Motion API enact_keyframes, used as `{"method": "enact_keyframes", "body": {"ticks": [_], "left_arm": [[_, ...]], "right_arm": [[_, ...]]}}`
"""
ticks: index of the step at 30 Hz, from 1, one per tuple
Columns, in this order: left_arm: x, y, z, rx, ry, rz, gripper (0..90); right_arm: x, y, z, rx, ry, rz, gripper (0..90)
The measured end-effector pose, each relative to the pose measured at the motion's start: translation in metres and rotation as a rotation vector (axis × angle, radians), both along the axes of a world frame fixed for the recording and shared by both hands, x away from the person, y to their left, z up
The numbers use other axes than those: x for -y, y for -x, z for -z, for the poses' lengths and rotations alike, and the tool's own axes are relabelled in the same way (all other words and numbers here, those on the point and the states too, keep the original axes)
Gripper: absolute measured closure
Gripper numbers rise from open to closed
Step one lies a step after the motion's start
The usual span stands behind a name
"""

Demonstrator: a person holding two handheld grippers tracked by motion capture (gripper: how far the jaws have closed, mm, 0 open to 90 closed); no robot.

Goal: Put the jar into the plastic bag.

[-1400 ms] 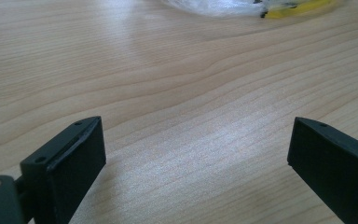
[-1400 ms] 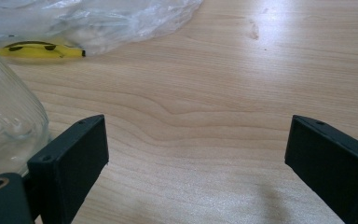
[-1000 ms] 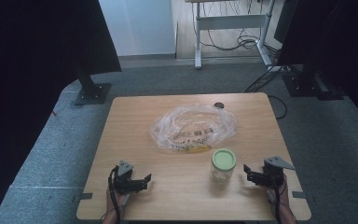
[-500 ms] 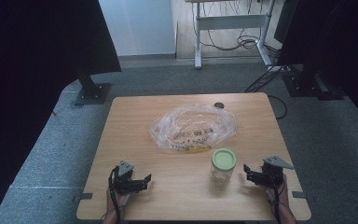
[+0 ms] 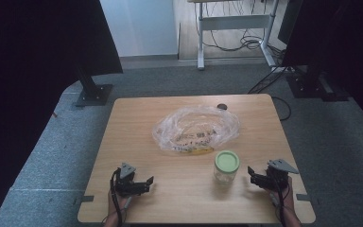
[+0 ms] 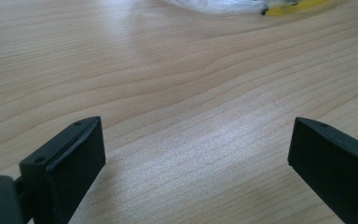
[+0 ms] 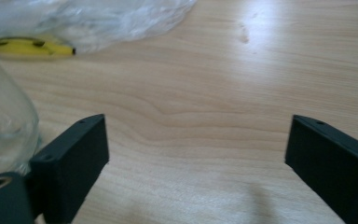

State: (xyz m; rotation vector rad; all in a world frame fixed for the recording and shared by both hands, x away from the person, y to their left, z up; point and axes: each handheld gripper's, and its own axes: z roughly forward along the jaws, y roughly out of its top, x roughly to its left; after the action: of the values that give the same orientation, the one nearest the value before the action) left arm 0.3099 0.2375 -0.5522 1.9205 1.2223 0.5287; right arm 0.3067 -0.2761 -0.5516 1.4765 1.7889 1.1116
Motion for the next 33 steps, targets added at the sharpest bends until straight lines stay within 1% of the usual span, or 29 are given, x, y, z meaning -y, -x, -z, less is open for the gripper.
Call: {"method": "enact_keyframes", "body": {"ticks": [2,4,5,10,13,17,23,33], "left_arm": [[0.000,0.000,0.000,0.000,-0.001,0.001,3.6],[0.000,0.000,0.000,0.000,-0.002,0.001,3.6],[0.000,0.000,0.000,0.000,-0.002,0.001,3.6],[0.000,0.000,0.000,-0.001,-0.002,0.001,3.6],[0.000,0.000,0.000,-0.002,-0.002,0.002,3.6],[0.001,0.000,0.000,-0.003,-0.004,0.003,3.6],[0.001,0.000,0.000,-0.003,-0.007,0.002,3.5],[0.001,-0.001,0.000,-0.007,-0.009,0.004,3.5]], "right_arm": [[0.002,0.002,-0.005,0.006,-0.032,-0.001,3.3],[0.002,0.003,-0.007,0.011,-0.039,0.000,3.3],[0.002,0.005,-0.012,0.015,-0.050,-0.008,3.3],[0.000,0.009,-0.016,0.013,-0.055,-0.028,3.3],[-0.002,0.013,-0.021,0.020,-0.056,-0.048,3.3],[-0.006,0.019,-0.027,0.040,-0.052,-0.067,3.3],[-0.011,0.026,-0.038,0.073,-0.063,-0.089,3.3],[-0.018,0.036,-0.049,0.096,-0.052,-0.134,3.4]]}}
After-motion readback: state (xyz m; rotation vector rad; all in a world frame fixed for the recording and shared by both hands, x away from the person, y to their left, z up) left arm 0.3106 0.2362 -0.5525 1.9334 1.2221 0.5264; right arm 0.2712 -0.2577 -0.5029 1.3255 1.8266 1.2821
